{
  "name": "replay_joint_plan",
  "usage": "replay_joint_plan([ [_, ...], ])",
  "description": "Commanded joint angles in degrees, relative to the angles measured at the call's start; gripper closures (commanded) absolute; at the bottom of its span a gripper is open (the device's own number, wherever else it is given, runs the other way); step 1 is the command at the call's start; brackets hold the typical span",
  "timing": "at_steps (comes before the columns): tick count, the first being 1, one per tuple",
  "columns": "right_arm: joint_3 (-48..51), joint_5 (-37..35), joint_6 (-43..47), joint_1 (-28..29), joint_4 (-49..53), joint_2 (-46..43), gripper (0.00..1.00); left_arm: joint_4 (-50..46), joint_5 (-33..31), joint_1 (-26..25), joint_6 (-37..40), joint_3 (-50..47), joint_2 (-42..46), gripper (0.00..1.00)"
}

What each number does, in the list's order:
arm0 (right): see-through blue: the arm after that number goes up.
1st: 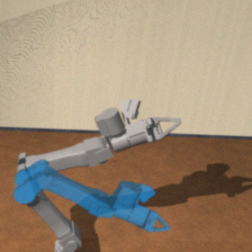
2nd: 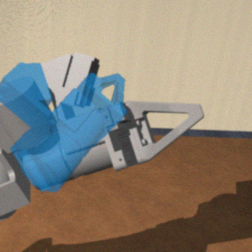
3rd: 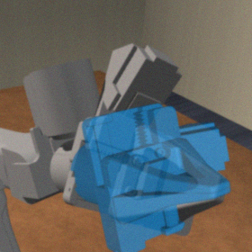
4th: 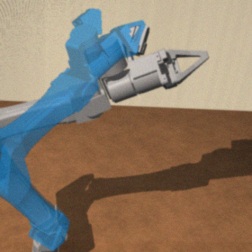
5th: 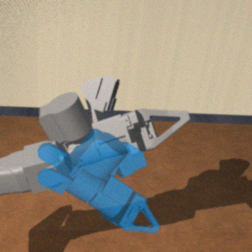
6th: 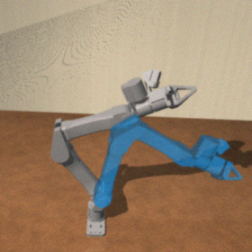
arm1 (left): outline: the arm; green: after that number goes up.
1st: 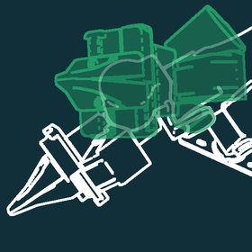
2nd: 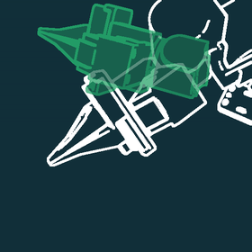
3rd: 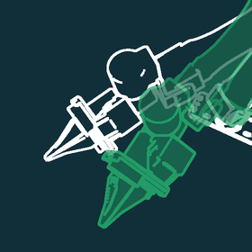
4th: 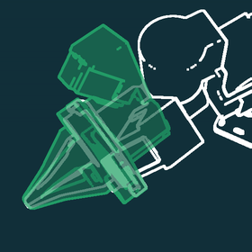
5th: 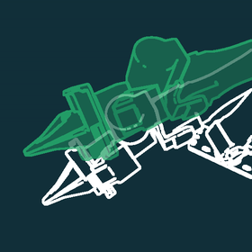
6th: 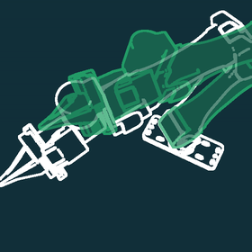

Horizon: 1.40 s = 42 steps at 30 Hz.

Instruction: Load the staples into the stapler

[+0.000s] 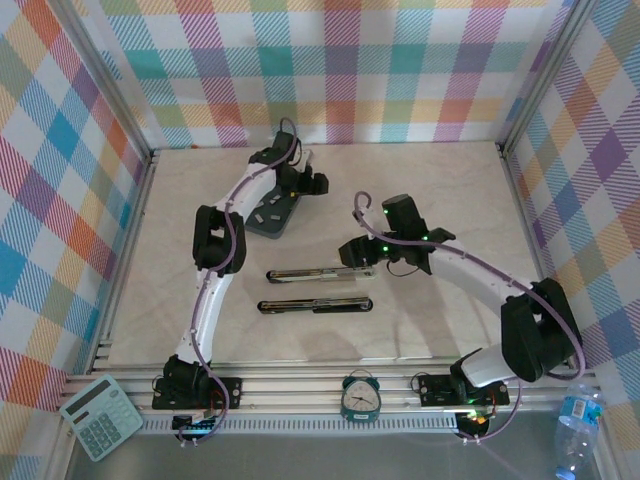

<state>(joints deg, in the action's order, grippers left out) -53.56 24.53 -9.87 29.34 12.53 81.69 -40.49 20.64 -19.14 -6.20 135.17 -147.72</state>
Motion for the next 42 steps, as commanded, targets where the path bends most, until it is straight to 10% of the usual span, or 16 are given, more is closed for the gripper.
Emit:
replay_joint_plan([
  [1, 1.5, -1.8, -3.6, -2.0, -1.4, -3.4, 0.45, 0.0, 4.7, -2.1, -0.1, 2.9, -0.7, 0.18],
  [24, 1.5, -9.1, -4.7, -12.5, 14.3, -16.4, 0.47, -4.2, 6.5, -14.9, 0.1, 3.4, 4.4, 0.25],
  [42, -33.8, -9.3, 2.8, -15.9, 23.7, 23.2, 0.33, 4.8, -6.5, -3.0, -15.2, -39.4, 38.7, 0.10],
])
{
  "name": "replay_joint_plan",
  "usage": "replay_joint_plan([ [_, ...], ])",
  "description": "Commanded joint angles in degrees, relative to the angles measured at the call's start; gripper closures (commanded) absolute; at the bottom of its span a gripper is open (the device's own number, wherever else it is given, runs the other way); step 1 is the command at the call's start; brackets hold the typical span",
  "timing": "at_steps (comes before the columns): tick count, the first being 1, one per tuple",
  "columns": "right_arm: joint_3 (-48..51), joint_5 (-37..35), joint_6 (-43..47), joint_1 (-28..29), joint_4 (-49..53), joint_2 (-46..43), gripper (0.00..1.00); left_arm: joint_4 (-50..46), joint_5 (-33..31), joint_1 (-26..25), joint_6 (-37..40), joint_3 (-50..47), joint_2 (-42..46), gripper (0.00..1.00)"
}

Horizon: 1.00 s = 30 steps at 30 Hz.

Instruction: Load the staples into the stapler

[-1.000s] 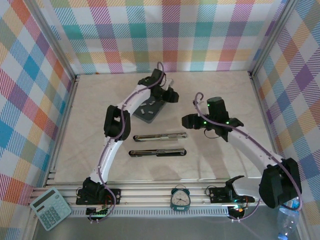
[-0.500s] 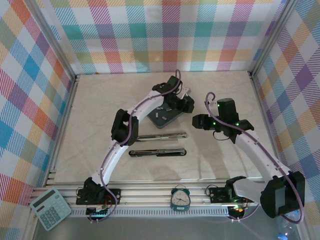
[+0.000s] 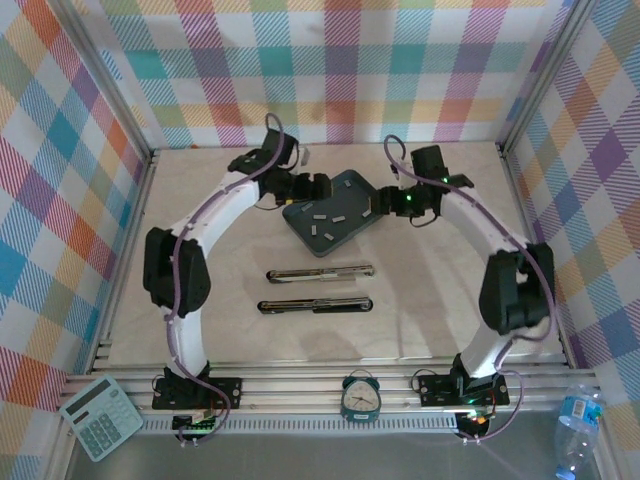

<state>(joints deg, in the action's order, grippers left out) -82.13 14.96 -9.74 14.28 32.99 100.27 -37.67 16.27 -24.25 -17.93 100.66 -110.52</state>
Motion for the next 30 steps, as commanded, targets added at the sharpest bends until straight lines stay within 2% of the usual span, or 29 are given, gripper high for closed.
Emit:
replay_joint_plan([
  [1, -8.0, 0.1, 3.3, -1.0, 3.8, 7.0, 0.32, 2.1, -1.7, 2.9, -3.9, -6.1, 2.0, 0.10],
  [10, -25.9, -2.6, 9.7, -1.7, 8.0, 23.1, 0.31, 4.8, -1.9, 4.2, -5.7, -11.5, -0.3, 0.10],
  [15, -32.5, -0.3, 10.7, -2.2, 8.9, 29.3, 0.31, 6.8, -1.0, 4.3, -7.1, -11.6, -3.7, 0.10],
  [24, -36.7, -3.9, 12.5, -2.9, 8.7, 34.5, 0.32, 8.2, 1.0, 4.2, -8.4, -11.4, -7.4, 0.11],
  [30, -37.4, 4.4, 12.6, -2.9, 9.1, 36.1, 0.34, 10.4, 2.9, 3.9, -9.6, -10.1, -9.3, 0.12],
])
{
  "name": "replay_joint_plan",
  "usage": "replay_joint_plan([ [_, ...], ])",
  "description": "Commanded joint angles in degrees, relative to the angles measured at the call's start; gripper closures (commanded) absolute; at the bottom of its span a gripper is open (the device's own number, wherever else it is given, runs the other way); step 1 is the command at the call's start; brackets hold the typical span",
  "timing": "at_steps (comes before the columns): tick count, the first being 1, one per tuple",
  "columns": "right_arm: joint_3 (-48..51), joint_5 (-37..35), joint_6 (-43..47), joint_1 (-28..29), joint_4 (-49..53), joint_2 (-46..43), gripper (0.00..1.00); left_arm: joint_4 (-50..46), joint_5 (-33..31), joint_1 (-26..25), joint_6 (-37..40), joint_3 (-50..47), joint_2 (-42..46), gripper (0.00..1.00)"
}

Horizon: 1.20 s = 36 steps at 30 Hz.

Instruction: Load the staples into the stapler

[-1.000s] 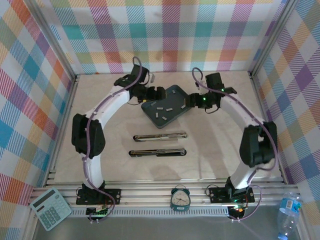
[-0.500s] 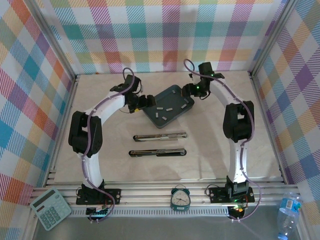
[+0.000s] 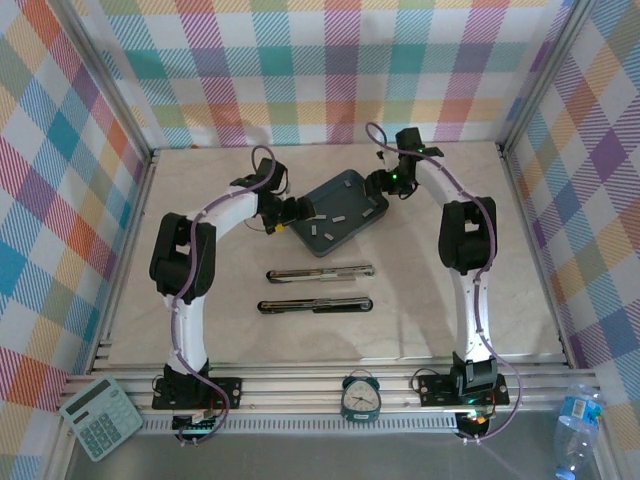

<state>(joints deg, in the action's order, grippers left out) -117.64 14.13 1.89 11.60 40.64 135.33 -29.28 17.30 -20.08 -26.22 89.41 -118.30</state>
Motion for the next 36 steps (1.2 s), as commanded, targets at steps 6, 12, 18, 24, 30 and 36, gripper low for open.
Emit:
replay_joint_plan([
  [6, 2.4, 8.4, 0.2, -0.6, 0.9, -0.6, 0.39, 1.9, 2.4, -1.0, -1.4, 4.1, -4.0, 0.12],
  [12, 12.5, 9.5, -1.9, -1.8, -4.5, -8.2, 0.41, 0.5, 2.4, -1.8, -0.5, 8.5, -6.7, 0.12],
  [18, 22.3, 9.1, -3.1, -2.5, -6.4, -15.3, 0.42, -1.7, 2.3, -3.7, 0.3, 15.8, -11.0, 0.12],
  [24, 34.1, 4.8, -6.2, -4.3, -8.3, -23.5, 0.42, -2.0, 3.3, -6.3, -0.4, 23.1, -16.4, 0.12],
  [30, 43.9, 1.3, -9.1, -7.6, -9.9, -29.7, 0.42, -3.0, 5.0, -8.8, -1.2, 32.4, -22.3, 0.12],
  [36, 48.9, -3.4, -9.6, -11.1, -9.5, -32.5, 0.37, -2.5, 6.2, -11.2, -2.2, 39.3, -26.4, 0.12],
])
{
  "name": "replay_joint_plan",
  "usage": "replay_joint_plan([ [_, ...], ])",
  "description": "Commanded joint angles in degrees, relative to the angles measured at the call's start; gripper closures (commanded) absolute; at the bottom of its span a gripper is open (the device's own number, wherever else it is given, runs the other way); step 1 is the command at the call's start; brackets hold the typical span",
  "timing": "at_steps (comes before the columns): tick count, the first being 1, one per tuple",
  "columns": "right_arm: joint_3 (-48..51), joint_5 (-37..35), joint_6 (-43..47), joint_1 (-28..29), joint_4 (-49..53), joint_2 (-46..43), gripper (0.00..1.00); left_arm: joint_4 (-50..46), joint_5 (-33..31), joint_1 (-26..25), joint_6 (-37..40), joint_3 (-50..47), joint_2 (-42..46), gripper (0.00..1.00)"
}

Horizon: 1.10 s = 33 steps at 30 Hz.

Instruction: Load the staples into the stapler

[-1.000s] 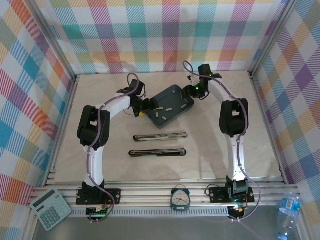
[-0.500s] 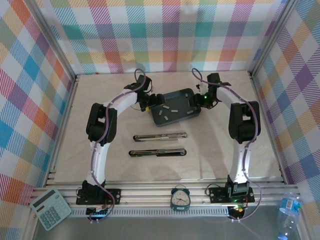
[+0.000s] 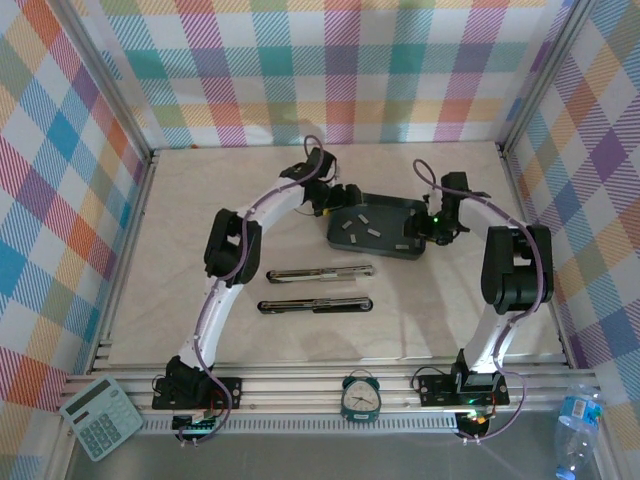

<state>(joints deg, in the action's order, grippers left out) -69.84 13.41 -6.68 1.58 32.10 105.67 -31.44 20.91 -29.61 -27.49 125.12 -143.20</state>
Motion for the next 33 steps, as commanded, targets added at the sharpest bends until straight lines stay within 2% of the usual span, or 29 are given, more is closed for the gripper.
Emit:
replay_joint_plan([
  [1, 1.2, -3.4, -0.8, -1.6, -0.5, -3.3, 0.37, 0.2, 2.6, -1.8, -1.2, 4.2, -1.9, 0.12],
  [7, -1.6, -11.0, 1.7, -2.6, 5.4, -6.6, 0.36, -2.3, -0.5, -1.4, 0.9, 8.4, -2.0, 0.10],
  [11, -4.1, -11.3, 3.5, -2.3, 9.4, -9.0, 0.38, -5.6, -2.5, 0.2, 2.8, 7.1, 0.8, 0.09],
  [16, -8.1, -6.8, 13.8, 1.9, 13.5, -9.4, 0.44, -3.9, -2.3, 3.1, 4.3, -3.6, 9.3, 0.07],
  [19, -11.1, -7.1, 19.6, 5.5, 15.8, -7.7, 0.46, -1.4, -0.9, 5.8, 4.3, -13.2, 16.5, 0.07],
  [27, -19.9, -9.1, 24.4, 11.0, 19.8, 0.8, 0.52, -1.4, -0.5, 12.2, 6.6, -31.4, 32.0, 0.07],
  [33, -25.4, -13.5, 25.4, 14.5, 21.9, 9.0, 0.52, -1.2, -0.7, 14.7, 6.6, -39.8, 37.3, 0.07],
])
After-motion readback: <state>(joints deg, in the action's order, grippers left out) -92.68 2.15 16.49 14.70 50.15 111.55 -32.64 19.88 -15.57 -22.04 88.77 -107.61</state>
